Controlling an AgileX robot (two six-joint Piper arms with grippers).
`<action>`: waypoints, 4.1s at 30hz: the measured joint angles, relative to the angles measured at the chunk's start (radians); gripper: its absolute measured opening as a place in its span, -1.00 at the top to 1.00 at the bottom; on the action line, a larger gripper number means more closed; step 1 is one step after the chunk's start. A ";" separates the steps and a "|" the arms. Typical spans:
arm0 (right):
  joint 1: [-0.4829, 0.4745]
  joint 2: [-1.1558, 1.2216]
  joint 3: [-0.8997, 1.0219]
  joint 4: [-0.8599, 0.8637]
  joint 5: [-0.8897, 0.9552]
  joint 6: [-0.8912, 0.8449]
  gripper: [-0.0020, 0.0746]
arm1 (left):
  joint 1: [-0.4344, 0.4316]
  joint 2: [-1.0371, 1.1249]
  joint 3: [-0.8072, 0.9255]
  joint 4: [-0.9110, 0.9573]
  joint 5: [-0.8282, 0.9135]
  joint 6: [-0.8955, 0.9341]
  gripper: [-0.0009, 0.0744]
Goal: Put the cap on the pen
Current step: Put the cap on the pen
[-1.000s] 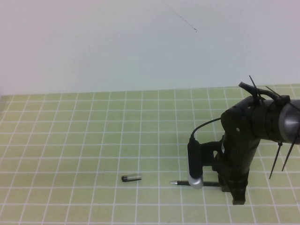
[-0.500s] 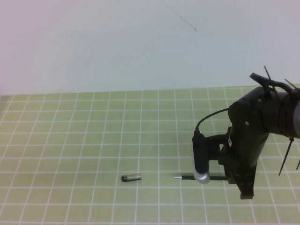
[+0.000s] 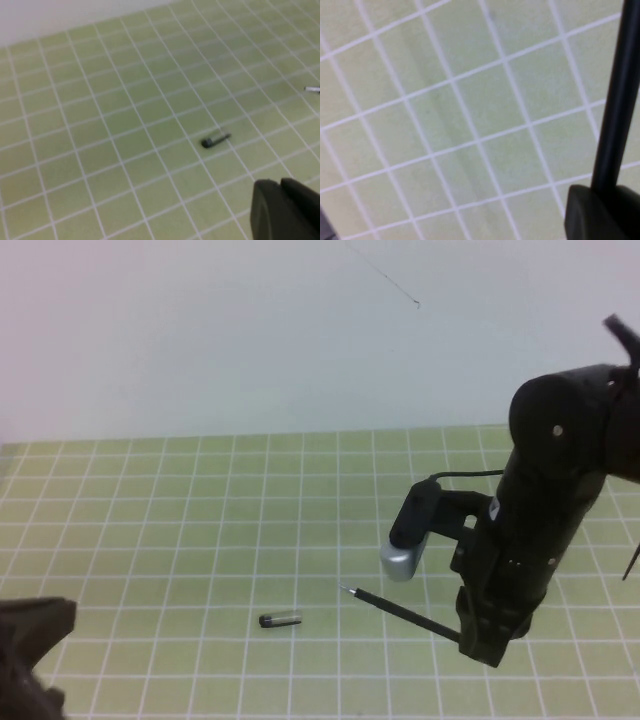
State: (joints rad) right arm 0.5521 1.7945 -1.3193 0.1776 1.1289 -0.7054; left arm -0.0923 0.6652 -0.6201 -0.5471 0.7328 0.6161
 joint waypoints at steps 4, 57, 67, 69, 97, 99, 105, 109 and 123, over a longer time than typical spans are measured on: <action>0.002 -0.042 0.000 -0.032 0.060 0.077 0.80 | 0.000 0.169 -0.110 -0.009 0.130 0.132 0.98; -0.269 -0.209 0.002 -0.237 0.085 0.252 0.80 | -0.460 1.272 -0.722 0.486 0.171 0.385 -0.03; -0.269 -0.209 0.002 -0.219 0.085 0.260 0.80 | -0.454 1.297 -0.720 0.512 0.142 0.364 0.01; -0.269 -0.209 0.002 -0.211 0.085 0.260 0.80 | -0.454 1.310 -0.720 0.514 0.151 0.357 0.08; -0.269 -0.211 0.002 -0.178 0.087 0.263 0.80 | -0.485 1.202 -0.714 0.637 0.180 0.252 0.97; -0.269 -0.211 0.002 -0.157 0.087 0.240 0.80 | -0.485 1.141 -0.712 0.653 0.205 0.252 0.97; -0.269 -0.211 0.002 0.002 0.087 0.205 0.80 | -0.497 0.923 -0.699 0.651 0.278 0.223 0.98; -0.269 -0.236 0.002 0.039 0.087 0.212 0.80 | -0.526 0.747 -0.599 0.677 0.242 0.236 0.98; -0.132 -0.428 0.206 0.252 0.089 0.212 0.80 | -0.545 0.188 -0.078 0.699 -0.188 0.312 0.98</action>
State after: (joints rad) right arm 0.4203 1.3665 -1.1134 0.4293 1.2179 -0.4936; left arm -0.6378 0.8530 -0.6980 0.1515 0.5451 0.9282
